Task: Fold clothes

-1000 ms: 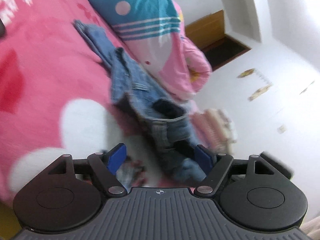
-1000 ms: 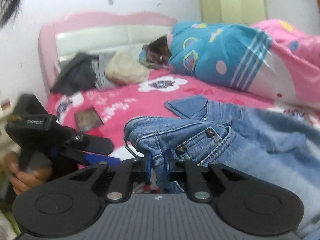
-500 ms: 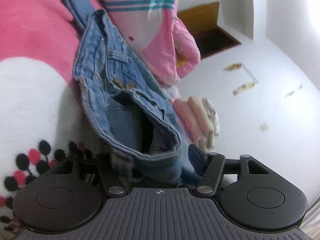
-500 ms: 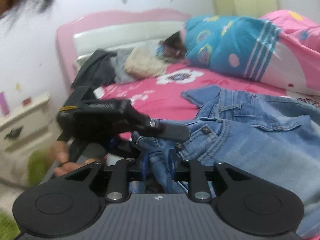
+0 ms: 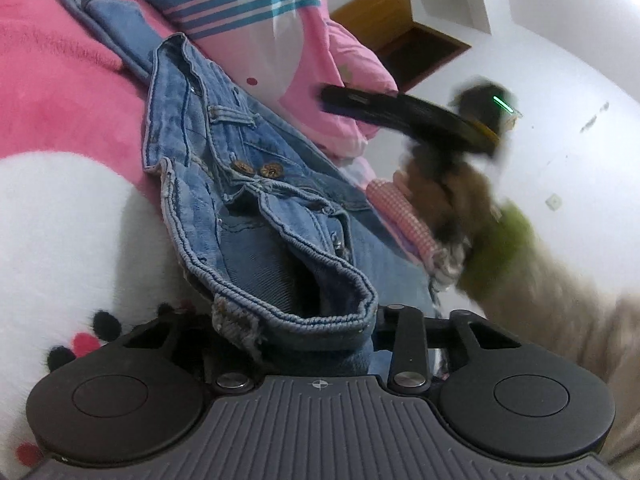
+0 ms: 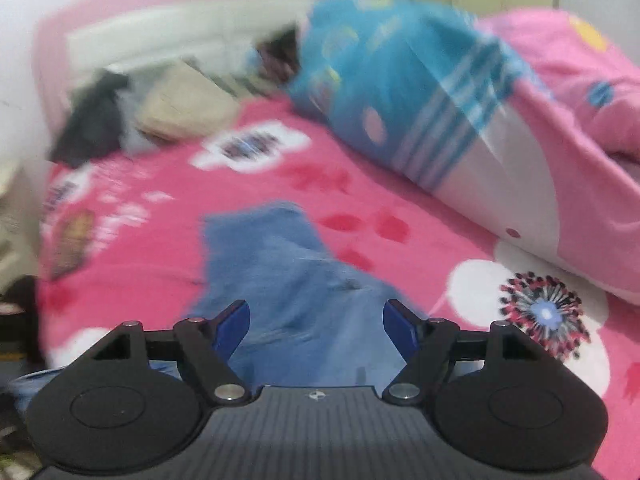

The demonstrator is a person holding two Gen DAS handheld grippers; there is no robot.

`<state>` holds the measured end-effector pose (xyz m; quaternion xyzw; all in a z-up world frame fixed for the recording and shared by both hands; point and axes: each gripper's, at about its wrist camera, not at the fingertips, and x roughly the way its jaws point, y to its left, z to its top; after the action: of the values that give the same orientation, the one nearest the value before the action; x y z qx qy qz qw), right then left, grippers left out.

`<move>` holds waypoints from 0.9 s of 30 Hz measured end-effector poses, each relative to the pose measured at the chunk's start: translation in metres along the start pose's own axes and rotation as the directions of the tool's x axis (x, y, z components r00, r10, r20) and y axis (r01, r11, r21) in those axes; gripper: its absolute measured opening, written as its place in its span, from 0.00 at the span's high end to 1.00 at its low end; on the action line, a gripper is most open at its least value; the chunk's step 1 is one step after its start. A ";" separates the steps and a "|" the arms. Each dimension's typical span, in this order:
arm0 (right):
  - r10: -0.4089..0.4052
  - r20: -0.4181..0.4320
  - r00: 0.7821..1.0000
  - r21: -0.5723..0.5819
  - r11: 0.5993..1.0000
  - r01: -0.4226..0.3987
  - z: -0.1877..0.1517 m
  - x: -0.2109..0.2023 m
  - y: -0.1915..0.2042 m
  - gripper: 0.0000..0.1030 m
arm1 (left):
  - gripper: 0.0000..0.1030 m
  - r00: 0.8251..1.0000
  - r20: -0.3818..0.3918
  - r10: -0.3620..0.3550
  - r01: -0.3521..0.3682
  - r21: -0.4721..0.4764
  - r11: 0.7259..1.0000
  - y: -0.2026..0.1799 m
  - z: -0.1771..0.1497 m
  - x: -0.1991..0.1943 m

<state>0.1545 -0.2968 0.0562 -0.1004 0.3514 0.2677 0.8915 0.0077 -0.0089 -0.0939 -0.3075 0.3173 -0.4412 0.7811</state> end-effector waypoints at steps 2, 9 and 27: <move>-0.020 -0.054 0.998 0.024 0.999 0.021 0.008 0.031 -0.021 0.23 | 0.71 1.000 0.002 0.001 -0.001 0.018 1.000 0.001 -0.001 0.000; 0.098 -0.233 0.967 0.160 0.985 -0.061 0.001 0.080 -0.056 0.43 | 0.84 1.000 0.008 0.007 -0.007 0.048 0.999 0.005 -0.001 -0.004; -0.244 0.150 0.958 -0.114 0.958 0.262 0.030 -0.038 0.031 0.97 | 0.92 0.981 0.158 0.111 -0.131 0.122 0.984 -0.026 0.001 -0.030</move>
<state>0.1316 -0.2753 0.1043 -0.1854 0.2562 0.1802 0.9314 -0.0168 0.0070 -0.0671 -0.2679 0.2458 -0.3883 0.8468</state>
